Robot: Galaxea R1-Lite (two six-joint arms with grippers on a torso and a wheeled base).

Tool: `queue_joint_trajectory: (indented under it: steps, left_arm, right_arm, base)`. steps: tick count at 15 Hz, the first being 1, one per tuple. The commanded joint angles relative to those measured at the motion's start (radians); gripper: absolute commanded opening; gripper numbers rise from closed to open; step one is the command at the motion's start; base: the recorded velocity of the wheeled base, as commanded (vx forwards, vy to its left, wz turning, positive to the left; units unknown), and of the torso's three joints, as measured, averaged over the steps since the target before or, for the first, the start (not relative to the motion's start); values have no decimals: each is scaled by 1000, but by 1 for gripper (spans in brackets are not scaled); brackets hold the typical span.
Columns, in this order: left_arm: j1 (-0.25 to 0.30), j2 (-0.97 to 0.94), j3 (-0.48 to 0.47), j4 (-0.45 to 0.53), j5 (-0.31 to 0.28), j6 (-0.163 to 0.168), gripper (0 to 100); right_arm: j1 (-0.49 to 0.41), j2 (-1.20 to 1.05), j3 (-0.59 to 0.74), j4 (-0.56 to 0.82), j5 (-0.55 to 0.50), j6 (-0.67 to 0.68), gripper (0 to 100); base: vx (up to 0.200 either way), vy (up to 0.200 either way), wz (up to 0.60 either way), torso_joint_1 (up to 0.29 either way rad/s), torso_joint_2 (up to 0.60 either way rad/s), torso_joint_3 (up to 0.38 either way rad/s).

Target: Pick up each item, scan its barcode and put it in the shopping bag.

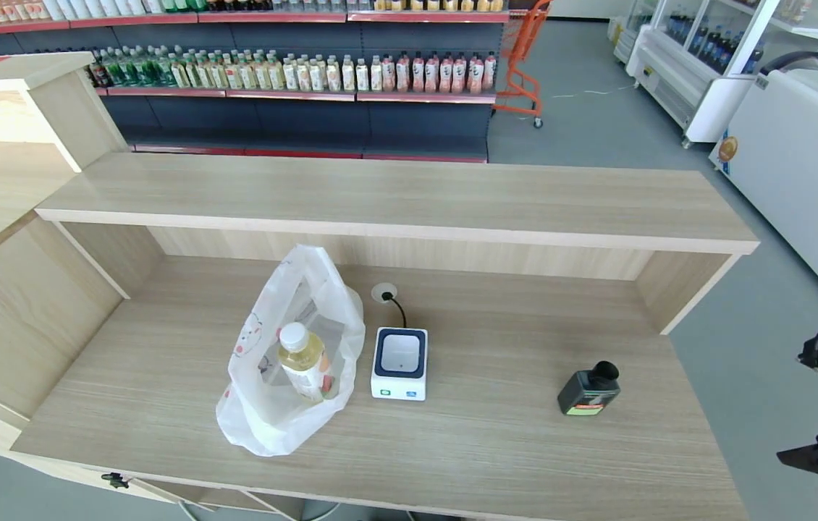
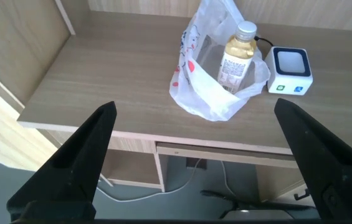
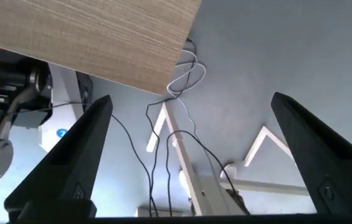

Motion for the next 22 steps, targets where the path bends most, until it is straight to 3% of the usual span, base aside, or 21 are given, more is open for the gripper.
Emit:
queue_joint_trajectory:
  steps: [1,3,7,9,14,22]
  left_arm:
    - [0,0,0,0,0,0,100]
    - [0,0,0,0,2,0,100]
    - [0,0,0,0,0,0,100]
    - [0,0,0,0,0,0,100]
    - [0,0,0,0,0,0,100]
    - [0,0,0,0,0,0,100]
  right_arm:
    - [74,115,-29,-9,127,-28,100]
    - [131,166,-27,-84,296,-64,100]
    - [176,318,-55,-225,309,-321,100]
    - [216,352,-67,-227,309,-334,100]
    - [334,474,-102,-409,320,-310,100]
    - [407,569,-196,-451,337,-305,100]
  base:
    - [0,0,0,0,0,0]
    - [0,0,0,0,0,0]
    - [0,0,0,0,0,0]
    - [0,0,0,0,0,0]
    - [0,0,0,0,0,0]
    - [0,0,0,0,0,0]
